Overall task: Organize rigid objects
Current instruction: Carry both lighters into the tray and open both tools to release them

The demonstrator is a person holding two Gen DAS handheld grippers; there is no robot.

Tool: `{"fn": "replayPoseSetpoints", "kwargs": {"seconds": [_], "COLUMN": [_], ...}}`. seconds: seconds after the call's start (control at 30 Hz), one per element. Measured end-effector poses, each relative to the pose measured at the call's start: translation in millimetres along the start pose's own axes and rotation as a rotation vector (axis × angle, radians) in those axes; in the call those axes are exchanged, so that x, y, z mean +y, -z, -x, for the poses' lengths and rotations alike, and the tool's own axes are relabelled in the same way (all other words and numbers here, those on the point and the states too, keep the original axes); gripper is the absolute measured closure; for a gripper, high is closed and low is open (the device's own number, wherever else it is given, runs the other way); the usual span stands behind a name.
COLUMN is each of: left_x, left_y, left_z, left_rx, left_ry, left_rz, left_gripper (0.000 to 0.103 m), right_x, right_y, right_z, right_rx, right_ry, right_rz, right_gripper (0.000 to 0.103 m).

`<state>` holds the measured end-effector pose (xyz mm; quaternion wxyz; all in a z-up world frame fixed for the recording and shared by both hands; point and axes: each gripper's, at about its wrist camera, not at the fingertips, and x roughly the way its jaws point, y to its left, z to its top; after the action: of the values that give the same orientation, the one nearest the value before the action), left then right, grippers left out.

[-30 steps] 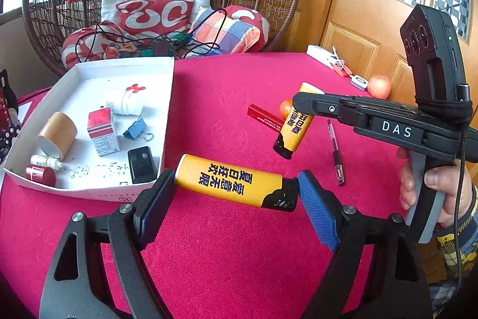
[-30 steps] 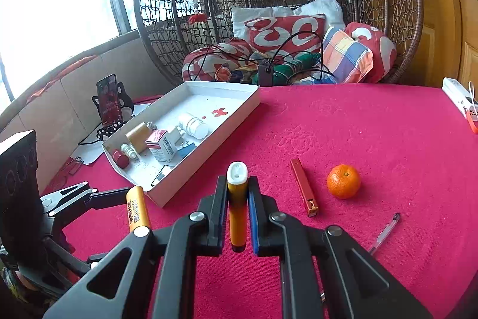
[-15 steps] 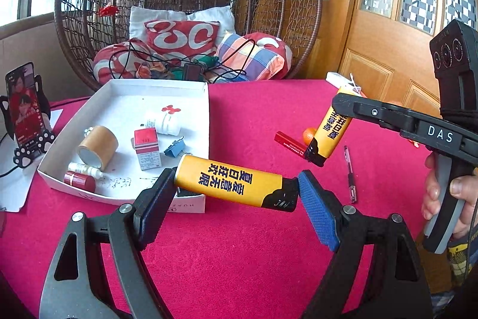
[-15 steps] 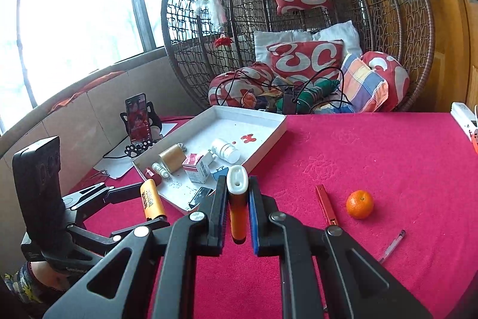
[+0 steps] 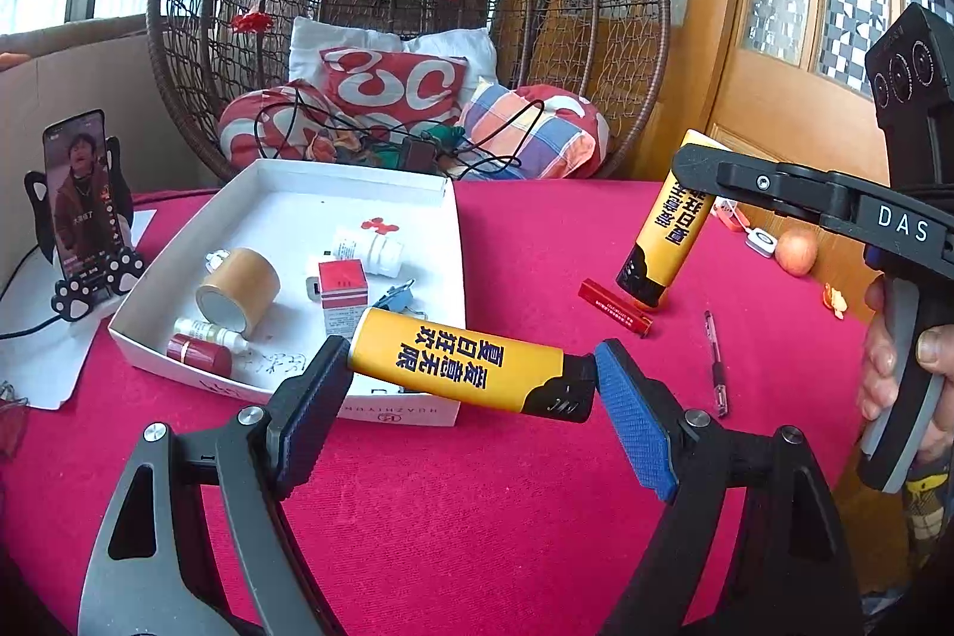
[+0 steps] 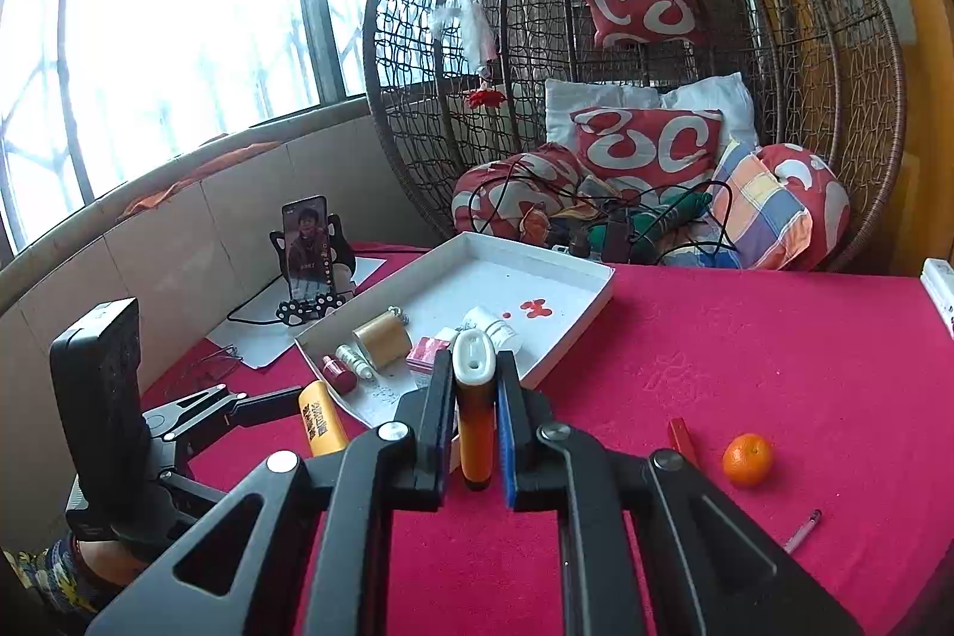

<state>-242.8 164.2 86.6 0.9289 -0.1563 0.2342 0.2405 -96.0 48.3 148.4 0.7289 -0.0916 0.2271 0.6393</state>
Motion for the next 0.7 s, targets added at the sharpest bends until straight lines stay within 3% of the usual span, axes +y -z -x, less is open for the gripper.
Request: {"fn": "replayPoseSetpoints", "kwargs": {"seconds": [0.33, 0.47, 0.57, 0.7], "left_x": [27, 50, 69, 101], "left_y": [-33, -56, -69, -73], "left_z": [1, -8, -19, -38], "left_rx": [-0.074, -0.112, -0.140, -0.116], "left_ry": [-0.040, -0.089, -0.166, -0.198], "left_rz": [0.020, 0.059, 0.077, 0.149], "left_gripper": [0.019, 0.019, 0.019, 0.019], "right_x": [13, 17, 21, 22], "right_y": [-24, -37, -45, -51], "right_z": [-23, -38, -50, -75], "right_rx": [-0.007, -0.005, -0.007, 0.007], "right_ry": [-0.023, -0.028, -0.027, -0.010], "right_rz": [0.031, 0.043, 0.057, 0.082], "right_gripper": [0.092, 0.092, 0.092, 0.092]}}
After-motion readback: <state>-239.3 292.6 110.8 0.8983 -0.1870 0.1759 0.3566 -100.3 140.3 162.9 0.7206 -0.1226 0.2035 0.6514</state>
